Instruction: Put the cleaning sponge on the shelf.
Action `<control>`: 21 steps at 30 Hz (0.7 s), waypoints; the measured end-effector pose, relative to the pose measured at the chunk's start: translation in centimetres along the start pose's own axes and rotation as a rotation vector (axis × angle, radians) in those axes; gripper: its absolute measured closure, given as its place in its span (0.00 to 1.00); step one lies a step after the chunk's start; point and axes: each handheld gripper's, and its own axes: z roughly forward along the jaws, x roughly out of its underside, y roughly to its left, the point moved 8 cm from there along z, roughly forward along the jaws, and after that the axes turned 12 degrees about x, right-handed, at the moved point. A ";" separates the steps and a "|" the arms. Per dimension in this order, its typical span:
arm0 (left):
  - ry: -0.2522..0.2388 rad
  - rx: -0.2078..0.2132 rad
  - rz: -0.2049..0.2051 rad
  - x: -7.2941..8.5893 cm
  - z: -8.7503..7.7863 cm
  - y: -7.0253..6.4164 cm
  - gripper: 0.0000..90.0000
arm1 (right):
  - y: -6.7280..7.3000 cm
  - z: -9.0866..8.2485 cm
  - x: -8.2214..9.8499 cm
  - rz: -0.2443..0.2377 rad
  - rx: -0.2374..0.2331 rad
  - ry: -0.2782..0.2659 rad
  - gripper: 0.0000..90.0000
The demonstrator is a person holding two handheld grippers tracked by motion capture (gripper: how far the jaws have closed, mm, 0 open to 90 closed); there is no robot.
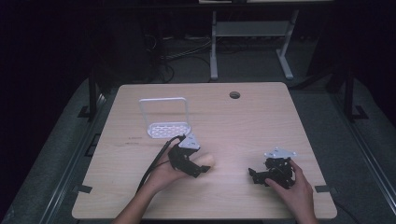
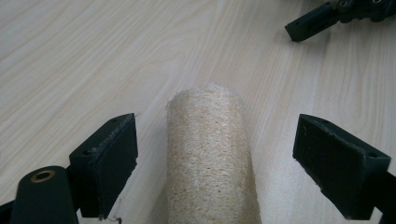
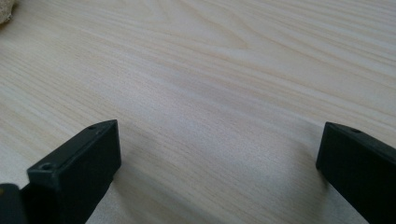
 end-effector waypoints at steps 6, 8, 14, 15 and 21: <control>0.024 -0.005 0.002 0.4 0.7 0.0 0.15 | 0.0 0.0 0.0 0.000 0.000 0.000 0.00; 0.038 -0.010 0.002 0.6 1.0 0.0 0.15 | 0.0 0.0 0.0 0.000 0.000 0.000 0.00; 0.066 -0.023 -0.001 1.1 1.6 0.2 0.15 | 0.0 0.0 0.0 -0.002 -0.001 -0.001 0.00; 0.067 -0.026 -0.003 1.2 1.7 0.2 0.15 | 0.0 0.0 0.0 -0.002 -0.001 -0.001 0.00; 0.087 -0.038 0.003 1.5 1.9 0.3 0.16 | 0.0 0.0 0.0 -0.003 -0.002 -0.001 0.00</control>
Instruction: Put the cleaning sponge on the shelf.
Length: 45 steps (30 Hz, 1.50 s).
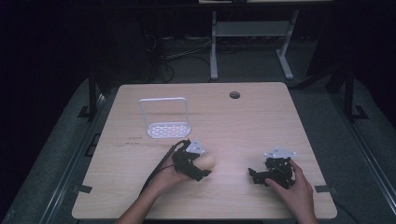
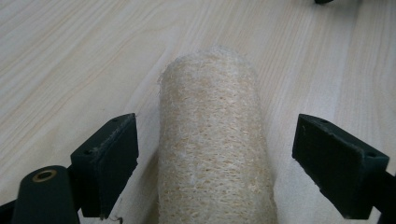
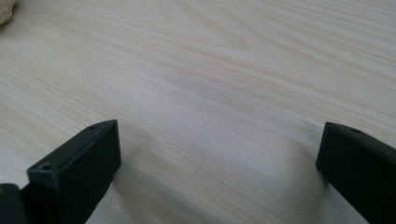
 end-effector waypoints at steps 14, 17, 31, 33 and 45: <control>0.022 -0.006 -0.003 0.2 0.0 0.1 0.26 | 0.0 0.0 0.0 -0.002 -0.002 -0.001 0.00; 0.025 -0.010 -0.006 0.3 0.0 0.1 0.30 | 0.0 0.0 0.0 -0.002 -0.002 0.000 0.00; 0.027 -0.003 -0.020 0.4 0.0 0.1 0.45 | 0.0 0.0 0.0 -0.001 -0.002 0.000 0.00; 0.026 -0.002 -0.022 0.3 0.0 0.1 0.45 | 0.0 0.0 0.0 -0.002 -0.002 -0.001 0.00; 0.004 0.001 -0.034 0.2 -0.9 0.2 0.46 | 0.0 0.0 0.0 -0.001 -0.002 -0.001 0.00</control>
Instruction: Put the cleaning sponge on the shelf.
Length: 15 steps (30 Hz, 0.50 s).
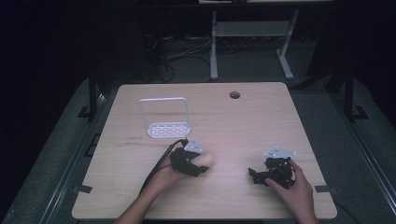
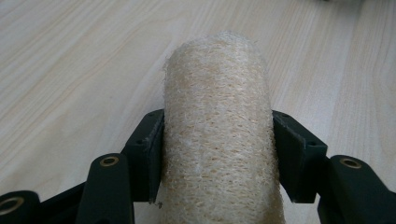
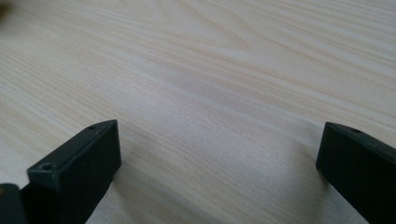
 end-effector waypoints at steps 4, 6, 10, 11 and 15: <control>-0.008 -0.008 -0.006 0.1 -0.7 0.3 0.46 | 0.0 0.0 0.0 0.001 0.000 0.000 0.00; -0.018 -0.015 -0.012 0.0 -1.0 0.5 0.46 | 0.0 0.0 0.0 0.000 0.000 0.000 0.00; -0.020 -0.019 -0.015 0.1 -1.4 0.7 0.46 | 0.0 0.0 0.0 0.001 0.000 0.000 0.00; -0.015 -0.019 -0.011 0.2 -1.6 0.8 0.46 | 0.0 0.0 0.0 0.001 0.000 0.000 0.00; -0.019 -0.027 -0.017 0.3 -2.1 1.1 0.46 | 0.0 0.0 0.0 0.001 0.000 0.000 0.00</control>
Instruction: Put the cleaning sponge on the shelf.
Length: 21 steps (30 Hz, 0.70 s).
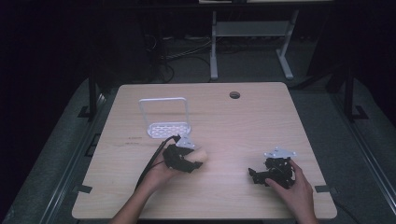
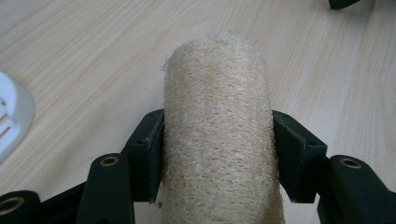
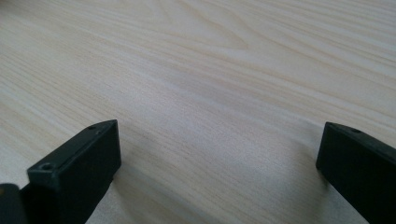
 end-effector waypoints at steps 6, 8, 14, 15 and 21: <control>-0.003 -0.008 -0.007 0.2 -0.5 0.3 0.46 | 0.0 0.0 0.0 0.000 0.000 0.000 0.00; -0.004 -0.012 -0.010 0.2 -0.7 0.5 0.46 | 0.0 0.0 0.0 0.000 0.000 0.000 0.00; -0.007 -0.031 -0.015 0.5 -1.5 1.1 0.46 | 0.0 0.0 0.0 0.000 0.000 0.000 0.00; -0.007 -0.031 -0.015 0.5 -1.5 1.1 0.46 | 0.0 0.0 0.0 0.000 0.000 0.000 0.00; 0.001 -0.045 -0.027 0.8 -2.2 1.6 0.46 | 0.0 0.0 0.0 0.000 0.000 0.000 0.00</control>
